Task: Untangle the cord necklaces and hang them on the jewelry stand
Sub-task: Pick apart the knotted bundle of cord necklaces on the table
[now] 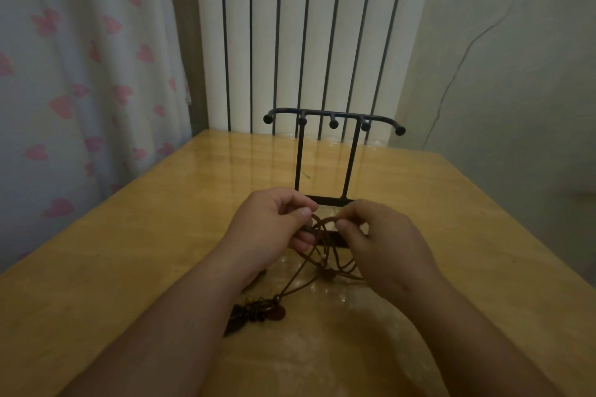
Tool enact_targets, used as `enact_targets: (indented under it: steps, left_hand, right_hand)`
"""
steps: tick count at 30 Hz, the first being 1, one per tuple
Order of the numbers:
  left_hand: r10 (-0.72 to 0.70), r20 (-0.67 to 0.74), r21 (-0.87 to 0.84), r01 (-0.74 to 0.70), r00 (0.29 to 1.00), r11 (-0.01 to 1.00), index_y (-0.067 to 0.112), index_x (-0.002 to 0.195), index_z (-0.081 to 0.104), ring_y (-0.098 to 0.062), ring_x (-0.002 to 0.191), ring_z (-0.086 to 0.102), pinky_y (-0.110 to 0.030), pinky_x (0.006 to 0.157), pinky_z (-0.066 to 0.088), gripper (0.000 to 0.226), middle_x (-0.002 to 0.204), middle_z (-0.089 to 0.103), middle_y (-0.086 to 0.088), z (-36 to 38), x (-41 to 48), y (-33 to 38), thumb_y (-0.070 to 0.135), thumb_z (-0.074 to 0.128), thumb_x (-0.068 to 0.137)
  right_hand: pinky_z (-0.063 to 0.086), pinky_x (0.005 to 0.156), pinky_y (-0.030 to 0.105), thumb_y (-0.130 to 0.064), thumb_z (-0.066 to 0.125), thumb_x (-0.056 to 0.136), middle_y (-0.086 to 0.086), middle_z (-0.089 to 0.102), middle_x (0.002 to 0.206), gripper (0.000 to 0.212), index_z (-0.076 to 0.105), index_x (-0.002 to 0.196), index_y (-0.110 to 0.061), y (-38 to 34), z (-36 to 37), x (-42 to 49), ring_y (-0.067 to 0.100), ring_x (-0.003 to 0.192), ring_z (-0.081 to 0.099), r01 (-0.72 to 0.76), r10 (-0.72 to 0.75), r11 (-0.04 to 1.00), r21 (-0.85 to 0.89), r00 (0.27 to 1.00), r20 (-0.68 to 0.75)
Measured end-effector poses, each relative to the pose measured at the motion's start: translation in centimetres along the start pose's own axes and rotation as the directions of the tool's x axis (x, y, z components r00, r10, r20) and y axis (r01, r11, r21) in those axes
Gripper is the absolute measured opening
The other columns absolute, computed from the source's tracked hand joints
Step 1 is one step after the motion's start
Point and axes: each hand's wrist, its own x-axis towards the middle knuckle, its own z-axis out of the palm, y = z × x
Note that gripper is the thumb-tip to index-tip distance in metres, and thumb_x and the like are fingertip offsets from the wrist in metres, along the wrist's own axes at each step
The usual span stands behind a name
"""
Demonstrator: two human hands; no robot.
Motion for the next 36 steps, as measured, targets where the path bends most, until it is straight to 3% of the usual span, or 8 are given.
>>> enact_targets:
  steps: [4, 8, 12, 15, 18, 23, 29, 36]
  left_hand:
    - [-0.025, -0.008, 0.014, 0.025, 1.0, 1.0, 0.023, 0.1, 0.069, -0.012, 0.07, 0.072, -0.024, 0.064, 0.058, 0.018, 0.085, 0.071, 0.0, 0.0, 0.1, 0.1, 0.01, 0.058, 0.095]
    - [-0.033, -0.012, 0.03, 0.034, 0.999, 0.999, 0.024, 0.097, 0.069, -0.01, 0.067, 0.071, -0.022, 0.061, 0.056, 0.018, 0.08, 0.071, 0.001, 0.0, 0.1, 0.1, 0.009, 0.059, 0.094]
    - [-0.034, -0.038, 0.027, 0.035, 0.999, 0.999, 0.024, 0.096, 0.069, -0.009, 0.066, 0.071, -0.022, 0.061, 0.055, 0.017, 0.079, 0.072, 0.002, 0.0, 0.1, 0.0, 0.01, 0.059, 0.094]
    - [-0.03, -0.052, 0.022, 0.031, 0.998, 0.999, 0.023, 0.099, 0.069, -0.01, 0.067, 0.071, -0.022, 0.062, 0.055, 0.017, 0.081, 0.072, 0.001, -0.1, 0.1, 0.1, 0.011, 0.059, 0.094]
    - [-0.026, -0.055, 0.02, 0.027, 0.998, 0.999, 0.022, 0.1, 0.069, -0.01, 0.067, 0.07, -0.021, 0.061, 0.054, 0.016, 0.082, 0.071, 0.0, -0.1, 0.1, 0.2, 0.01, 0.059, 0.095]
    - [-0.022, -0.051, 0.017, 0.023, 0.998, 1.0, 0.021, 0.097, 0.069, -0.01, 0.065, 0.07, -0.022, 0.061, 0.055, 0.016, 0.081, 0.071, -0.001, -0.1, 0.1, 0.1, 0.01, 0.059, 0.095]
    - [-0.022, -0.043, 0.012, 0.023, 0.999, 1.0, 0.02, 0.098, 0.069, -0.011, 0.067, 0.072, -0.025, 0.064, 0.057, 0.015, 0.081, 0.072, 0.0, -0.1, 0.1, 0.1, 0.01, 0.059, 0.095]
    - [-0.02, -0.028, -0.003, 0.019, 0.999, 1.0, 0.018, 0.097, 0.07, -0.013, 0.069, 0.072, -0.026, 0.065, 0.059, 0.014, 0.08, 0.073, -0.003, 0.0, 0.1, -0.1, 0.008, 0.06, 0.094]
  right_hand:
    - [0.047, 0.063, 0.029, -0.021, 0.055, 0.095, -0.002, 0.07, 0.083, 0.014, 0.066, 0.088, -0.019, -0.3, -0.8, -0.1, 0.007, 0.071, 0.063, -0.162, 0.15, 0.775, 0.611, 0.986, 0.071]
    - [0.03, 0.042, 0.022, -0.012, 0.048, 0.096, 0.0, 0.053, 0.059, 0.016, 0.063, 0.091, -0.008, -0.1, -1.5, 0.0, 0.008, 0.043, 0.043, -0.287, 0.206, 0.507, 0.813, 0.956, 0.209]
    - [0.035, 0.051, 0.025, -0.021, 0.058, 0.092, -0.006, 0.053, 0.061, 0.018, 0.071, 0.081, -0.017, 0.2, -1.5, 0.2, 0.008, 0.052, 0.047, -0.347, 0.277, 0.598, 0.722, 0.936, 0.22]
    - [0.048, 0.065, 0.03, -0.036, 0.062, 0.09, -0.009, 0.068, 0.075, 0.021, 0.073, 0.08, -0.022, 0.0, -1.5, -0.1, 0.007, 0.075, 0.061, -0.247, 0.204, 0.824, 0.51, 0.969, 0.139]
    - [0.056, 0.074, 0.039, -0.04, 0.059, 0.091, -0.005, 0.067, 0.077, 0.02, 0.071, 0.081, -0.027, 0.4, -1.0, 0.0, 0.013, 0.075, 0.062, -0.182, 0.163, 0.948, 0.26, 0.982, 0.094]
    - [0.056, 0.074, 0.033, -0.033, 0.061, 0.091, -0.015, 0.065, 0.09, 0.009, 0.069, 0.094, -0.036, 0.7, 0.0, 0.3, 0.004, 0.08, 0.059, -0.185, 0.183, 0.982, 0.025, 0.98, 0.082]
    - [0.054, 0.074, 0.029, -0.027, 0.054, 0.093, -0.019, 0.066, 0.103, 0.025, 0.064, 0.111, -0.042, -0.2, 0.1, 0.0, 0.004, 0.087, 0.059, -0.067, 0.072, 0.99, -0.125, 0.997, 0.031]
    - [0.055, 0.073, 0.032, -0.055, 0.061, 0.082, -0.018, 0.063, 0.091, 0.025, 0.054, 0.103, -0.043, -0.9, 0.3, -0.4, 0.005, 0.084, 0.06, 0.01, 0.007, 0.98, -0.2, 0.997, 0.082]
